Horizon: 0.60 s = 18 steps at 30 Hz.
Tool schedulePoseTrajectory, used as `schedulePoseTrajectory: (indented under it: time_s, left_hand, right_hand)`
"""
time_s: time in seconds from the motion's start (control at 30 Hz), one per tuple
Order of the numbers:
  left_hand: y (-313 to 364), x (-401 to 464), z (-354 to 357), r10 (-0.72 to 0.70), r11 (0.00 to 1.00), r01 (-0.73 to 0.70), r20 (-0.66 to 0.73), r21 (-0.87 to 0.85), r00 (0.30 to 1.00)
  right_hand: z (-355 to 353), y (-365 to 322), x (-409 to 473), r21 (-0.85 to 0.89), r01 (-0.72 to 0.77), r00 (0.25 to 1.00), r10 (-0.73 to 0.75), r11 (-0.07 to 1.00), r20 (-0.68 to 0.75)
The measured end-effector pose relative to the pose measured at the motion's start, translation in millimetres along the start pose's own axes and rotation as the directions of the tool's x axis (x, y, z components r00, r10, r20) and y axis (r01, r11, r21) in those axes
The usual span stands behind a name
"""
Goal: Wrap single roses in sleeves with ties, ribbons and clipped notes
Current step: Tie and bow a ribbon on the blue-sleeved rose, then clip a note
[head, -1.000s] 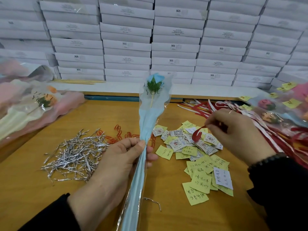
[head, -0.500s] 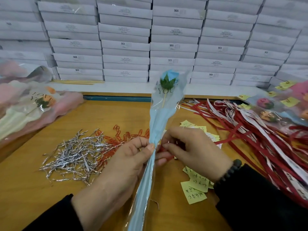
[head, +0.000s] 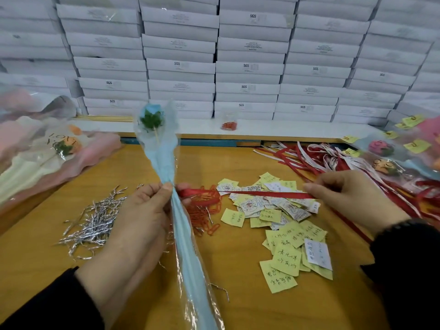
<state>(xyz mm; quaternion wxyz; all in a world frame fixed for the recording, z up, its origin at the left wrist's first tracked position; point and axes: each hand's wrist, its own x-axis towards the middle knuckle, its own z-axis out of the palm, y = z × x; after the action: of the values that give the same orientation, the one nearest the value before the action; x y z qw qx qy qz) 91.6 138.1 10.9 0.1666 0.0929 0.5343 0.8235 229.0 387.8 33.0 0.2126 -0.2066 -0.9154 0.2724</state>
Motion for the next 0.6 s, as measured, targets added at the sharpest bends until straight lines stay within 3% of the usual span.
schedulePoseTrajectory:
  time_s: [0.1, 0.2, 0.27, 0.33, 0.43, 0.5, 0.6]
  left_hand:
    - [-1.4, 0.4, 0.0, 0.008, 1.0, -0.008, 0.002, 0.004, 1.0]
    - [-2.7, 0.1, 1.6, 0.007, 1.0, -0.007, 0.011, 0.026, 1.0]
    - [-3.3, -0.7, 3.1, 0.006, 0.999, -0.007, 0.017, 0.039, 1.0]
    - [-3.9, -0.7, 3.6, 0.012, 0.999, -0.012, 0.017, 0.047, 1.0]
    - [-3.1, -1.5, 4.1, 0.015, 0.999, -0.016, 0.025, 0.045, 1.0]
    - [-1.7, -2.4, 4.2, 0.023, 0.999, -0.024, 0.027, 0.037, 0.999]
    - [1.0, -3.0, 3.0, 0.029, 0.999, -0.03, 0.028, 0.03, 0.999]
  right_hand:
    - [-8.5, 18.4, 0.6, -0.405, -0.208, 0.977, 0.206, 0.89, -0.051]
    - [-6.5, 18.0, 4.3, -0.527, -0.236, 0.972, 0.201, 0.816, -0.124]
    - [1.0, 4.5, 6.3, -0.439, -0.102, 0.993, 0.061, 0.892, -0.105]
    - [13.4, -18.9, 4.1, -0.193, 0.04, 0.999, -0.046, 0.98, -0.026]
    - [37.2, -51.4, -0.9, 0.027, 0.16, 0.968, -0.162, 0.987, 0.191]
    - [52.7, -60.8, -2.9, 0.039, 0.191, 0.93, -0.193, 0.981, 0.313]
    - [65.0, -63.1, -4.1, -0.086, 0.258, 0.906, -0.21, 0.962, 0.368]
